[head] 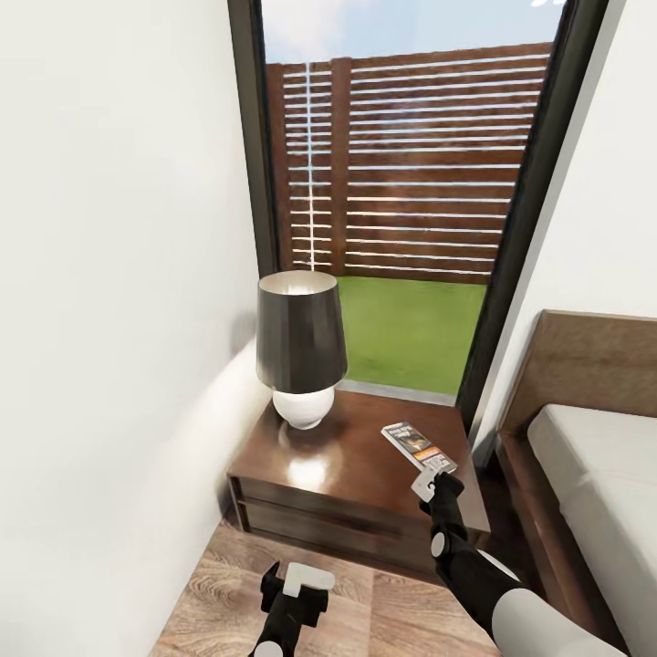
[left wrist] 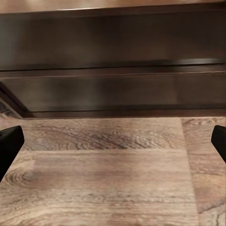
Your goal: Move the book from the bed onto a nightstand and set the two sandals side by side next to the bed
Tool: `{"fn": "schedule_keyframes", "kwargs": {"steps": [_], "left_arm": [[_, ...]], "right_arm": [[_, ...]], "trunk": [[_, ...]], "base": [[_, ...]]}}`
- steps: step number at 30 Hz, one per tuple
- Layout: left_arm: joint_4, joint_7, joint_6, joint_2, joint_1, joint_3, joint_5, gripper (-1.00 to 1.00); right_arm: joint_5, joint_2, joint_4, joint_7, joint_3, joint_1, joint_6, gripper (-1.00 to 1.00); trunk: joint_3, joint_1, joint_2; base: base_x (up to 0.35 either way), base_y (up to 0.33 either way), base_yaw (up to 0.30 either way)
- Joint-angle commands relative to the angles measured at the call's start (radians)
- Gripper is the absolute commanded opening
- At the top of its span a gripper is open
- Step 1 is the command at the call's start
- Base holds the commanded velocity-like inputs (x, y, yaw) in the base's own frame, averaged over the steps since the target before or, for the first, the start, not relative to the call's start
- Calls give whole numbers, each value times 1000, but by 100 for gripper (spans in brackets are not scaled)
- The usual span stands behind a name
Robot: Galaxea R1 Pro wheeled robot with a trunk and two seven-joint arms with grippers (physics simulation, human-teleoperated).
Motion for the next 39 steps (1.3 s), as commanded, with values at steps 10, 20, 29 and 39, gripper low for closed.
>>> {"fn": "schedule_keyframes", "kwargs": {"steps": [10,20,29,39], "left_arm": [[-1,8,1,1,-1,-6,5,100],[-1,10,-1,1,-1,-29,5,100],[-1,11,-1,1,-1,-41,5,100],[-2,11,-1,1,-1,-41,5,100]], "right_arm": [[9,-1,0,-5,6,-1,10,-100],[9,-2,0,-4,6,-1,10,-100],[9,-2,0,-4,6,-1,10,-100],[9,-2,0,-4,6,-1,10,-100]], "trunk": [[-1,0,0],[-10,11,-21],[-39,46,-84],[-70,84,-154]], "base": [[187,0,0],[17,0,0],[1,0,0],[0,0,0]]}}
